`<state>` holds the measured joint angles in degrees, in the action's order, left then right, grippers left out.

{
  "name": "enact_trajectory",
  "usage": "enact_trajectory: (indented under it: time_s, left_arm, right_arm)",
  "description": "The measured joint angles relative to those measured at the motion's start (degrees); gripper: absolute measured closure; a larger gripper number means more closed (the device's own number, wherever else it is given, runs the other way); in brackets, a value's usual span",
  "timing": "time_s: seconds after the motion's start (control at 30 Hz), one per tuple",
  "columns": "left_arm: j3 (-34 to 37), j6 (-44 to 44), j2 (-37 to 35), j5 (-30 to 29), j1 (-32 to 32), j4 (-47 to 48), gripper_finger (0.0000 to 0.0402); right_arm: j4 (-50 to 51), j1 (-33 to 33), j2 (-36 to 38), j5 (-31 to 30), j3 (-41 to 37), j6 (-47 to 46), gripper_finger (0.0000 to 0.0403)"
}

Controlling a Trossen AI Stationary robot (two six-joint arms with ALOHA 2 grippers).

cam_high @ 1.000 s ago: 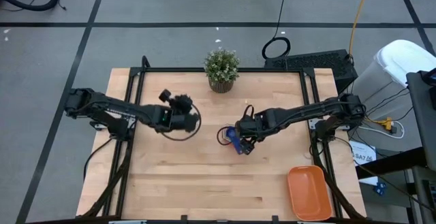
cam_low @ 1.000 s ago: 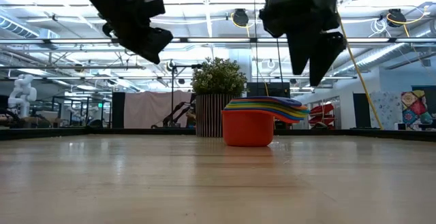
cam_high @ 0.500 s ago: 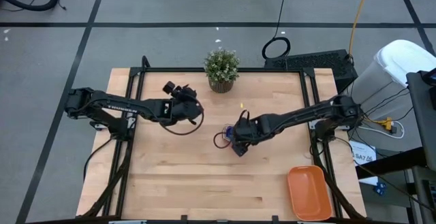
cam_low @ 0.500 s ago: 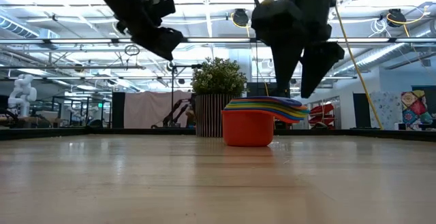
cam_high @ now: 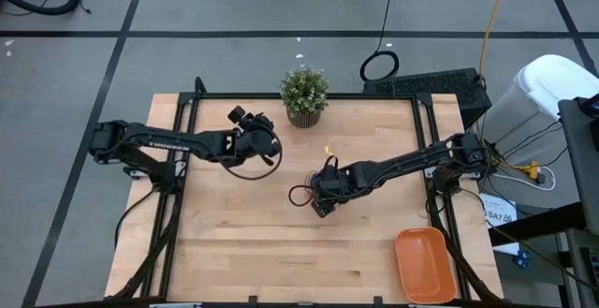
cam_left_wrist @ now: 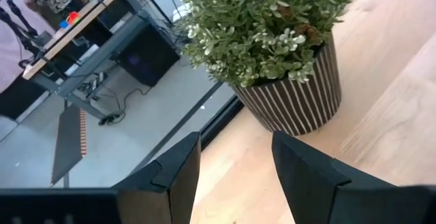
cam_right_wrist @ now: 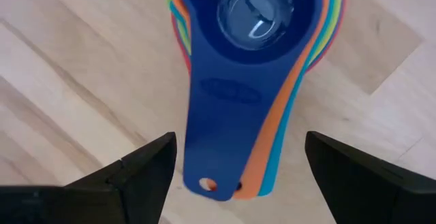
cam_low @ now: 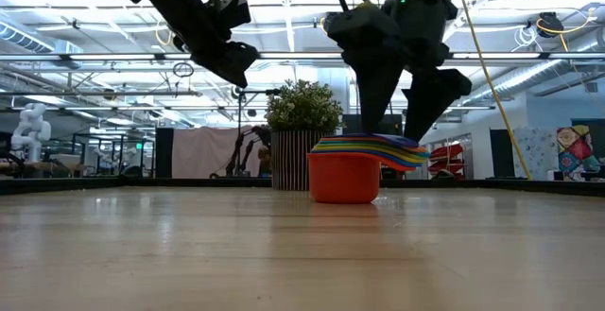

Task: Nest measuring cups in basket
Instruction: Put the nested measuring cups into the orange bin

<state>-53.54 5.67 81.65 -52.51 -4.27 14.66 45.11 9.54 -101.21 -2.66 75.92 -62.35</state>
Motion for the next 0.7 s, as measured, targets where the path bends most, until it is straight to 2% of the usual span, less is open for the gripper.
enact_trajectory:
  time_s: [0.23,0.47,0.7]
  left_arm:
    - [0.0,0.0,0.0,0.0,-0.6,0.0,0.0215]
    - [0.0,-0.7,0.0,0.0,-0.6,0.0,0.0215]
    - [0.0,-1.0,0.0,0.2,-0.6,0.0,0.0215]
  right_arm:
    - [-1.8,0.0,0.0,0.2,-1.3,-0.5,0.0090]
    - [-9.8,0.5,0.0,3.0,-5.2,-3.1,0.0090]
    - [-11.4,0.6,0.0,3.0,-7.2,-3.8,0.0090]
